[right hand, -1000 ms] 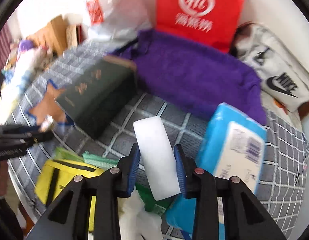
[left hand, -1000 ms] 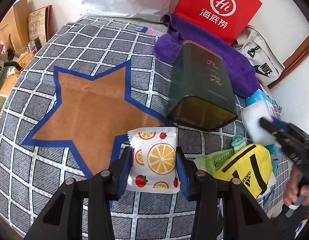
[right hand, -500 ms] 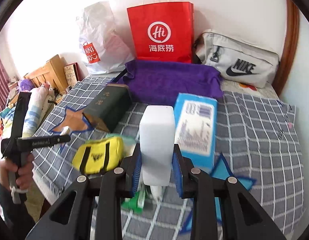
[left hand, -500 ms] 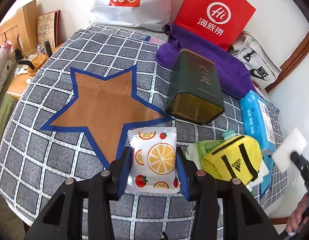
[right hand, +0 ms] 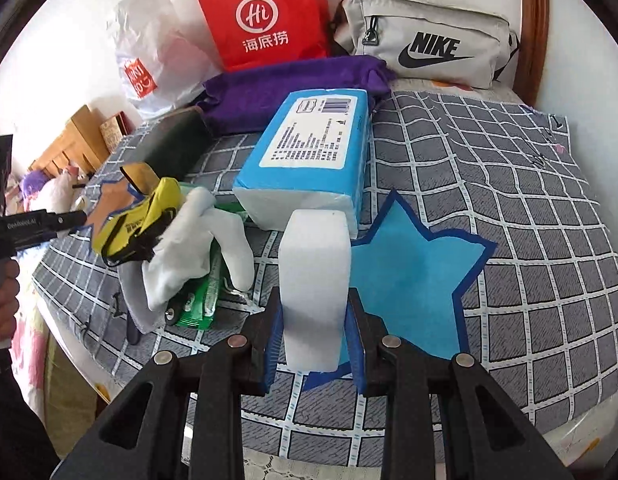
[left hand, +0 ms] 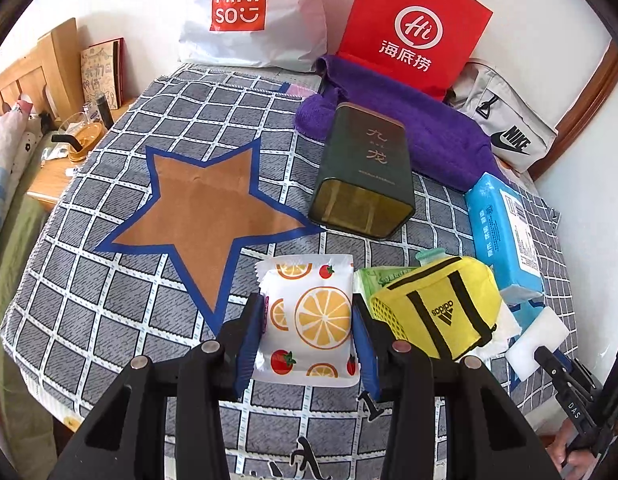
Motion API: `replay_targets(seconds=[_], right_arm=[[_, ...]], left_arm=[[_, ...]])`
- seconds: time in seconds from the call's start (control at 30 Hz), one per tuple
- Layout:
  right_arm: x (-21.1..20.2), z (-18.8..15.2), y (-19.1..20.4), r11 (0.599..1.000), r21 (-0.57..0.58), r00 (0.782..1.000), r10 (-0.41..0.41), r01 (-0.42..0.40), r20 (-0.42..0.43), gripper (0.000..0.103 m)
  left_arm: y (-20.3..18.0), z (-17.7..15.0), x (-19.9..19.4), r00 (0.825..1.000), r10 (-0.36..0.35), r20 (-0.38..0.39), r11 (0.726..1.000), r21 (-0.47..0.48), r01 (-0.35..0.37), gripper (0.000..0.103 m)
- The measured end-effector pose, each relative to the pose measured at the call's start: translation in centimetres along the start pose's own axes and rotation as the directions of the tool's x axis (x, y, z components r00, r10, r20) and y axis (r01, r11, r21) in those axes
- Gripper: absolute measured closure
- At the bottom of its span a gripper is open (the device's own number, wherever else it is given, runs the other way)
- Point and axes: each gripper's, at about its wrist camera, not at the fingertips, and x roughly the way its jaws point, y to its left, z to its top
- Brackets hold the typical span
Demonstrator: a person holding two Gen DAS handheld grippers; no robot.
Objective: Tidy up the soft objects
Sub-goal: 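Carry the snack packet with the left tool while the right tool carries the sponge block toward the purple towel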
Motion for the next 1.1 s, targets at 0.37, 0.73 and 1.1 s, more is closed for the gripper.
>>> replay_targets(seconds=[0.37,0.73,1.1], right_arm=[[-0.9,2.1,0.7,0.999,-0.011,0.999,0.038,-0.038,-0.001,0.074],[-3.5,9.1,2.1,0.996,-0.077,0.993,0.047,-0.039,0.105,0.074],[0.4,18.6,1.4,0.996,-0.093,0.985,0.016,0.000,0.169,0.074]], left_arm=[[-1.1,2.0,-1.0,1.000,-0.012,0.014,1.000,-0.004,0.012,0.063],[-2.9,7.5,-1.0,0.999,0.001,0.053,0.999,0.033,-0.003,0.063],[-5.9,15.9,2.1,0.993,0.091,0.072,0.991,0.096,-0.098,0.062]])
